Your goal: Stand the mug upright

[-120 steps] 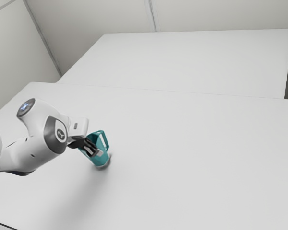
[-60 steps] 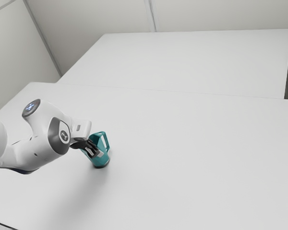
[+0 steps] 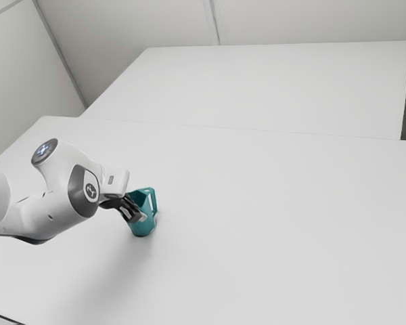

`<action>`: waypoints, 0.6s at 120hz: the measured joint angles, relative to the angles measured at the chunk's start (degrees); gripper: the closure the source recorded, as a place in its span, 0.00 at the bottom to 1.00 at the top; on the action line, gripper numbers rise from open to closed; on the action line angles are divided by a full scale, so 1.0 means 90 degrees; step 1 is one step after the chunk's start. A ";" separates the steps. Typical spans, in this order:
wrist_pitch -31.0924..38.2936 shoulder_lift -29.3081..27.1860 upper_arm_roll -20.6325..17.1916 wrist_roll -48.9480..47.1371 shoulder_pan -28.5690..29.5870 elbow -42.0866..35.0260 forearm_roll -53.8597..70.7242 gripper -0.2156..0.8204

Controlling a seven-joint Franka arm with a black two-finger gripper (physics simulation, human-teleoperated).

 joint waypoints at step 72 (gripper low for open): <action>-0.0043 -0.0081 -0.0048 0.0047 0.0002 0.0100 0.0055 0.57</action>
